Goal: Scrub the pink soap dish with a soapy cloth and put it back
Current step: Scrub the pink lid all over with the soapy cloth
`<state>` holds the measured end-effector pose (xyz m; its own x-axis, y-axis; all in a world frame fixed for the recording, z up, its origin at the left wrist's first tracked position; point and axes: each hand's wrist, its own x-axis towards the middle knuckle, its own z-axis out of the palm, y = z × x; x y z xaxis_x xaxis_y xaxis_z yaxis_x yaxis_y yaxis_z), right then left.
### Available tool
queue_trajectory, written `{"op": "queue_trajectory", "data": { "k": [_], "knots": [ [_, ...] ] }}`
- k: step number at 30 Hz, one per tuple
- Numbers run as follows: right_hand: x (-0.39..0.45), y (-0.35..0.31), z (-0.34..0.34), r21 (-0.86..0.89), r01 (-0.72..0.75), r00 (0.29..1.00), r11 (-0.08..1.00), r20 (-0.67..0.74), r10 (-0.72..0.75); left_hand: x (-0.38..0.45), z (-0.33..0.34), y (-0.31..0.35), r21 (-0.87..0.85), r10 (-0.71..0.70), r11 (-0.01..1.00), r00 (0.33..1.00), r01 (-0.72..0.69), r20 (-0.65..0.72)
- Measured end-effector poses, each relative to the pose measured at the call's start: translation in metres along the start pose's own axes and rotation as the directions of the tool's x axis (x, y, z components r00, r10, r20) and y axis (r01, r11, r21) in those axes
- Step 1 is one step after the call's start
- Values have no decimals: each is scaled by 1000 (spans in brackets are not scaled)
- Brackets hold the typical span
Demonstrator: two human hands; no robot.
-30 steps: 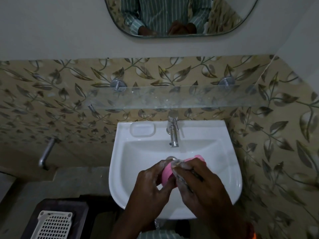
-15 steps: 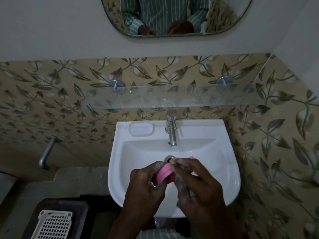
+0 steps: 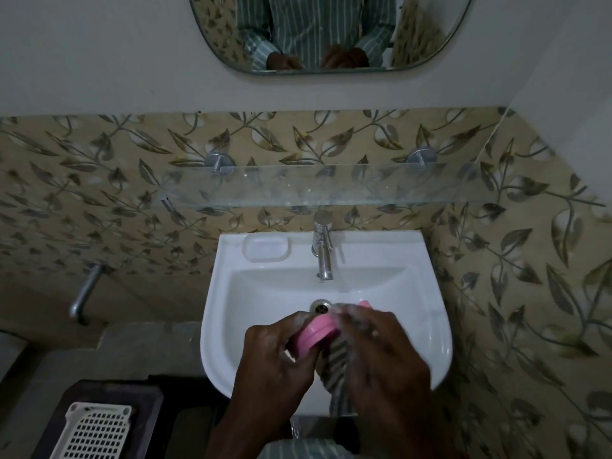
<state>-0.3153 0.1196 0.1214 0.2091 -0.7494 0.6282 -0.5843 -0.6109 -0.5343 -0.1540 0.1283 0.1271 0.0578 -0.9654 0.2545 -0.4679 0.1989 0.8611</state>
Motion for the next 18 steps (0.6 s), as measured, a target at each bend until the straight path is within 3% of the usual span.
{"op": "queue_trajectory", "data": {
  "k": [3,9,12,14,18],
  "knots": [
    [2,-2,-1,127,-113,991,986,-63,121,-3,5,3,-18,-10,1000,999,9,-36],
    [-3,-9,0,139,68,995,988,65,-78,-9,8,12,-230,-95,971,986,62,-134],
    [1,17,-10,100,-69,997,993,-36,73,-16,8,19,-280,-145,956,967,83,-210],
    [1,17,-11,111,-87,994,990,-63,95,-22,10,19,-271,-158,958,961,93,-229],
    [-3,-9,-6,142,78,997,987,-10,-78,-24,17,22,-327,-198,938,952,115,-233]
  ]
}}
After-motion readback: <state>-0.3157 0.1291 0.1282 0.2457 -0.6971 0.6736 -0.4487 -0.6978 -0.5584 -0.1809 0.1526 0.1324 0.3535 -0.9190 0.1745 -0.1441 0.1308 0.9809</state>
